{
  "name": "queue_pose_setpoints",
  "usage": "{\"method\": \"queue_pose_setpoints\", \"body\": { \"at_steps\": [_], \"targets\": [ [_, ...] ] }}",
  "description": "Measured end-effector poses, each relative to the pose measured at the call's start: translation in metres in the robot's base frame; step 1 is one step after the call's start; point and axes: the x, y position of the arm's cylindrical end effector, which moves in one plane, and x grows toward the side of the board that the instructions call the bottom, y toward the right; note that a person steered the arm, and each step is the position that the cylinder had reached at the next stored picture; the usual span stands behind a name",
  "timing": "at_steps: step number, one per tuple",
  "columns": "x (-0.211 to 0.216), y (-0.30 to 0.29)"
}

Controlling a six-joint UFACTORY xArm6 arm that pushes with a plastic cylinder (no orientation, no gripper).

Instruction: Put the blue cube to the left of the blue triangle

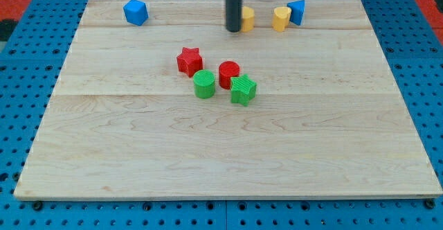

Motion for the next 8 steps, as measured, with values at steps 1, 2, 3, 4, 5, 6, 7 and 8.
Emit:
{"method": "queue_pose_setpoints", "body": {
  "at_steps": [1, 2, 3, 4, 5, 6, 7, 8],
  "targets": [
    [0.028, -0.041],
    [0.028, -0.196],
    [-0.013, -0.292],
    [-0.036, -0.296],
    [-0.036, -0.19],
    [-0.023, -0.141],
    [-0.045, -0.212],
    [-0.061, -0.155]
  ]
}}
